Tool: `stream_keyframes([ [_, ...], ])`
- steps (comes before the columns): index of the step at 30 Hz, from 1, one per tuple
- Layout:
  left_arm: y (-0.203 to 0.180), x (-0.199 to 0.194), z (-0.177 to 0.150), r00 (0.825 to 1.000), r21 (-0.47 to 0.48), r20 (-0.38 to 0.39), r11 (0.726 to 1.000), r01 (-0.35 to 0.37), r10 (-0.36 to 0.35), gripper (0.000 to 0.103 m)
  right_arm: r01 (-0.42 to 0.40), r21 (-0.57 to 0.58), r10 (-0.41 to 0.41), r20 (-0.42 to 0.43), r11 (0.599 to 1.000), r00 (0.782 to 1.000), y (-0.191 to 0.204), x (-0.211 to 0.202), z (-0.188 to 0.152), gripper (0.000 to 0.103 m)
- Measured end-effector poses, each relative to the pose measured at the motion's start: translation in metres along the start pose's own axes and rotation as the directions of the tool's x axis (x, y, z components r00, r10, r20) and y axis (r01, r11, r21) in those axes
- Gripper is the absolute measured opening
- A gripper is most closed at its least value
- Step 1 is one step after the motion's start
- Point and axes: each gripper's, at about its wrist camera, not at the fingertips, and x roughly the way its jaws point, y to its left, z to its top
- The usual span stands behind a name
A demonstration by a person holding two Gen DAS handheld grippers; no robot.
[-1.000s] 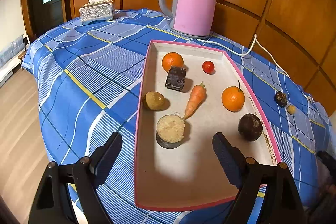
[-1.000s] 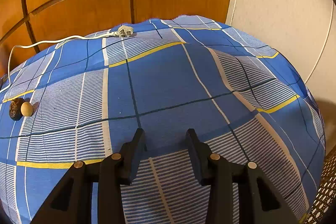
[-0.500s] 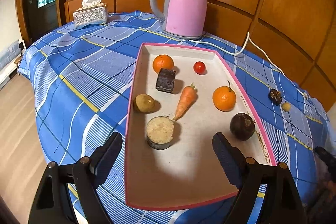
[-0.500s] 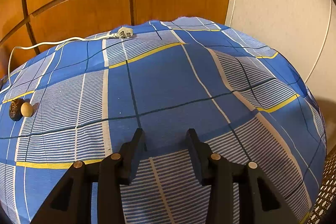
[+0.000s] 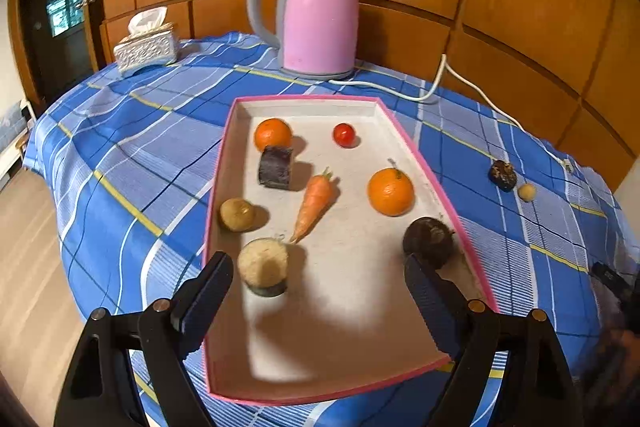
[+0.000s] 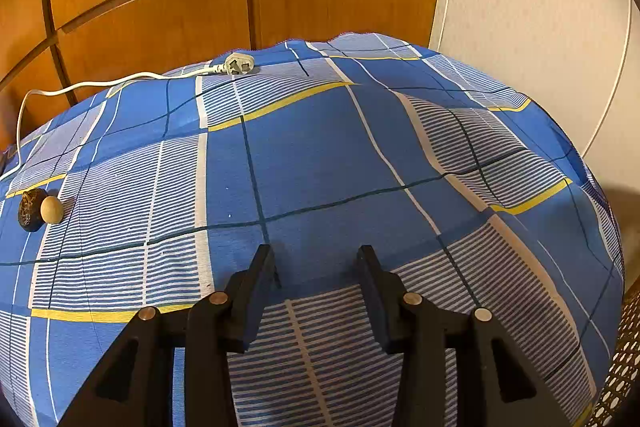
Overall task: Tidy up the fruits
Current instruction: 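Move the left gripper toward the dark round tuber on the bedspread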
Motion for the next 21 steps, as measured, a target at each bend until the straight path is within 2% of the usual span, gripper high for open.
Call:
stream_keyframes([
  [10,-0.036,0.0,0.013,0.999,0.092,-0.008,0.995,0.046,-0.045,0.088,-0.002,0.002,0.002,0.002,1.0,1.0,0.0,0.001,0.001,0.045],
  [21,-0.077,0.009,0.025,0.992,0.173,-0.048,0.978,0.12,-0.113,0.088,-0.001,0.002,0.001,0.003,1.0,1.0,0.0,0.001,0.001,0.045],
])
